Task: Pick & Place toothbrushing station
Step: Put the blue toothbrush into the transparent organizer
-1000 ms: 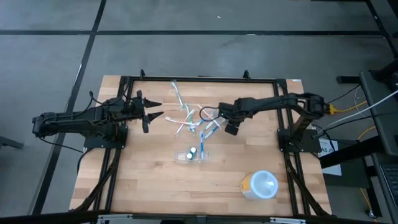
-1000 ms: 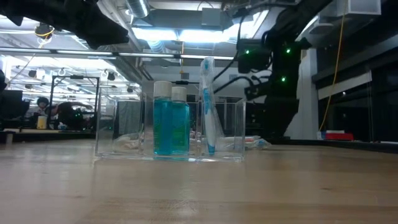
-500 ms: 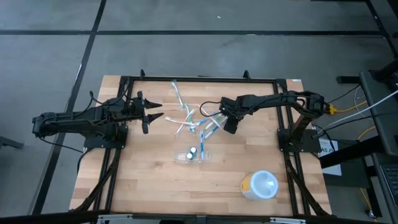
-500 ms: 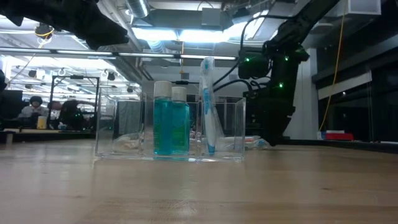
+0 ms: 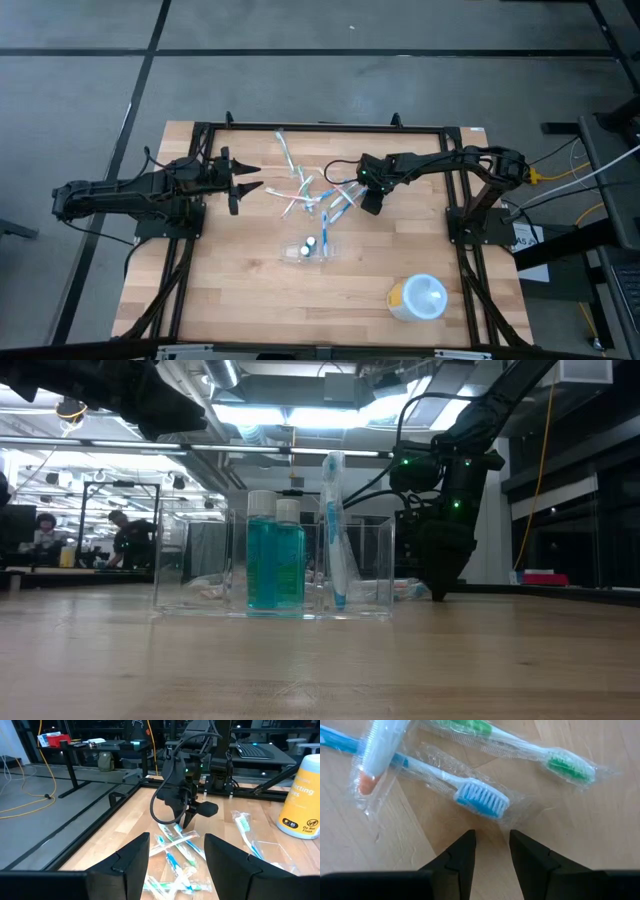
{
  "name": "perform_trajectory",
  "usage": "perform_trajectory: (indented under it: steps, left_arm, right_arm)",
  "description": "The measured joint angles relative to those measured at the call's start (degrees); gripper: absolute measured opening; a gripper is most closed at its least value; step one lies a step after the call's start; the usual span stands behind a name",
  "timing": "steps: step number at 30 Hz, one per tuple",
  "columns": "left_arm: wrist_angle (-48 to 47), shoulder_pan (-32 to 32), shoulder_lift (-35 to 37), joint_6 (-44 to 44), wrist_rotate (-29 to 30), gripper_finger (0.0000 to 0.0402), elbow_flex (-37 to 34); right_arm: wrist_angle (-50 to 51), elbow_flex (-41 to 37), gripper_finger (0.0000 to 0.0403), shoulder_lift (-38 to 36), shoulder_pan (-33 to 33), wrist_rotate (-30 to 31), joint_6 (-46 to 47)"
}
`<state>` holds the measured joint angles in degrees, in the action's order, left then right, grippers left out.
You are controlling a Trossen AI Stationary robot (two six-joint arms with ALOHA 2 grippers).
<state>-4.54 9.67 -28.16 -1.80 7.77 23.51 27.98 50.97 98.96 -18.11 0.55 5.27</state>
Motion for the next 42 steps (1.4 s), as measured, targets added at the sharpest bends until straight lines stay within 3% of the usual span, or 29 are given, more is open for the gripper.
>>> perform_trajectory:
  steps: [23,28,33,37,42]
  left_arm:
    - [0.0,0.0,0.02,-0.04,0.02,0.0184,0.0]
    - [0.02,0.0,0.0,-0.17,0.02,0.0184,0.0]
    - [0.08,0.0,0.0,-0.25,0.02,0.0184,0.0]
    - [0.48,0.0,0.0,-0.42,0.02,0.0184,0.0]
    - [1.21,0.0,0.0,-0.26,0.02,0.0184,0.0]
  right_arm:
    - [-6.55,-0.08,0.0125,-0.45,-0.33,-1.26,0.57]
    - [-6.12,-0.08,0.0125,-5.53,-0.29,-2.52,7.38]
    - [-9.51,0.03,0.0127,-10.91,-0.36,-2.42,21.53]
    - [-8.09,0.06,0.0142,-10.65,-1.42,-6.1,33.57]
    - [-4.2,-0.01,0.0161,-8.08,-2.76,-8.97,37.66]
